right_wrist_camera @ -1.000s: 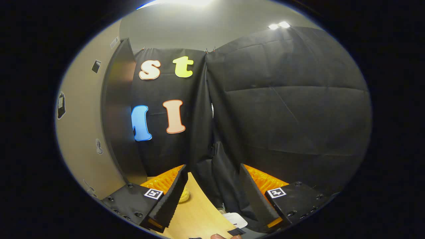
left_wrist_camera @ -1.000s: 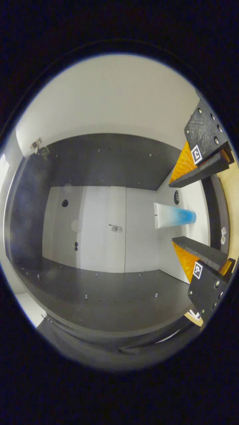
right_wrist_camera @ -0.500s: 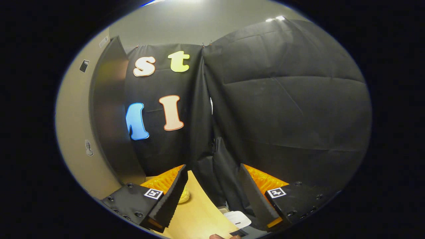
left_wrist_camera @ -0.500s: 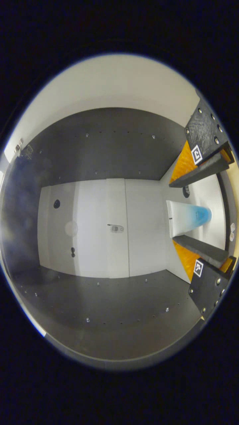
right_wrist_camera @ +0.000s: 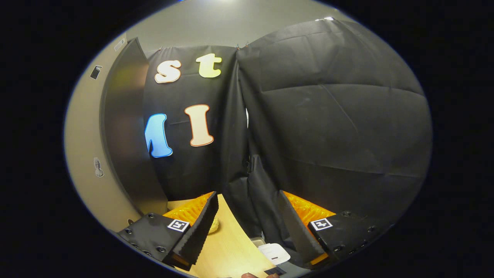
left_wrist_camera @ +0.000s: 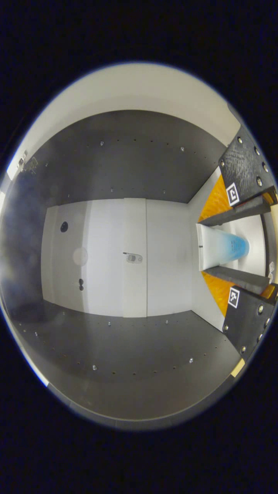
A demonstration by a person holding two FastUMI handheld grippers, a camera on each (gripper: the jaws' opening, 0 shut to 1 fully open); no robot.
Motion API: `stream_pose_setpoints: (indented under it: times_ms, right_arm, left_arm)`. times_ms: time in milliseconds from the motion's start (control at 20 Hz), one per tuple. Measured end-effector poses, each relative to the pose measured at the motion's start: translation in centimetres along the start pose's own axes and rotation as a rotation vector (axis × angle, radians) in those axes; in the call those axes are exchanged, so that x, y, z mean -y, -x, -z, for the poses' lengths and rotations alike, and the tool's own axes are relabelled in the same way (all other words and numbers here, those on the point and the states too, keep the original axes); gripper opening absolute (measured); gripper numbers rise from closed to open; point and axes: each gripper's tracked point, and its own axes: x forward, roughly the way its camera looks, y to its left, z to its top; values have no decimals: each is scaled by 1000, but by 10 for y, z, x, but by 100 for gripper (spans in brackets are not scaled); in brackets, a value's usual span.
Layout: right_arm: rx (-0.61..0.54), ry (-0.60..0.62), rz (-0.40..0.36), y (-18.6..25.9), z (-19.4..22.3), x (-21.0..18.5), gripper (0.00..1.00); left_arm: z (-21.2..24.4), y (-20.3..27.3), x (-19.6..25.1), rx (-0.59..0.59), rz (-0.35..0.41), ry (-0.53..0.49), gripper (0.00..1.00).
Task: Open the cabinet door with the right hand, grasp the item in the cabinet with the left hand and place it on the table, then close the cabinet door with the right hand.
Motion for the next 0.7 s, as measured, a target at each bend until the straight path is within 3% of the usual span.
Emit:
stream_pose_setpoints:
  times_ms: [100,400,700]
  right_arm:
    - [-4,7,-8,-2,1,-3,93]
    - [-7,10,-17,-4,2,-6,98]
    - [1,1,8,4,0,0,93]
  left_arm:
    - [0,1,0,-2,5,-8,58]
    - [-2,6,0,5,19,32,55]
    - [-18,28,-5,43,29,18,55]
